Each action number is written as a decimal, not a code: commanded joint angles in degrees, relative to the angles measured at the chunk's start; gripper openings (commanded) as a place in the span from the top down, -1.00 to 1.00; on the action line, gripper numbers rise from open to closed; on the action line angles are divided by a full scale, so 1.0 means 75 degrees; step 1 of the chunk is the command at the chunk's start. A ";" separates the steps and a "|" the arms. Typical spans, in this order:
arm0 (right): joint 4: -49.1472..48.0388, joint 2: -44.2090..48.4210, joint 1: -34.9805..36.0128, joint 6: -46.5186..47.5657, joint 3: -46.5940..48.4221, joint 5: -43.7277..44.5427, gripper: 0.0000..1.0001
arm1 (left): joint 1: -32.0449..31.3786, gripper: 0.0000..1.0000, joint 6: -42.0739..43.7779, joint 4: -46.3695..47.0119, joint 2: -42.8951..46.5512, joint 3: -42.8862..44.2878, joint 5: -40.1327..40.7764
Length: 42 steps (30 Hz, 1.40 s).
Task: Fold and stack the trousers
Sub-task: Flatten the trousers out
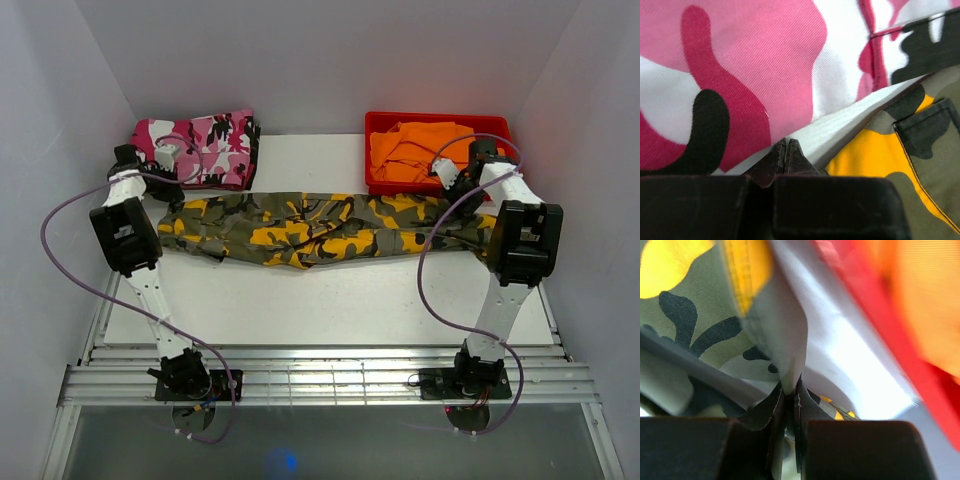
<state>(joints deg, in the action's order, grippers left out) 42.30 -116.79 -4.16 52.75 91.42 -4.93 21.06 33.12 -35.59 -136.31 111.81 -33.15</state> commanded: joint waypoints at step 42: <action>0.3605 0.4924 -0.1765 0.4161 -0.2044 -0.1732 -0.85 | 0.3809 -0.70 0.4741 -0.4634 0.6795 -0.4019 -0.2941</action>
<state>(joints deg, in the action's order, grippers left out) 72.36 -71.11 -16.95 93.58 67.68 -12.60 59.51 79.05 -74.89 -86.65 81.58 -53.93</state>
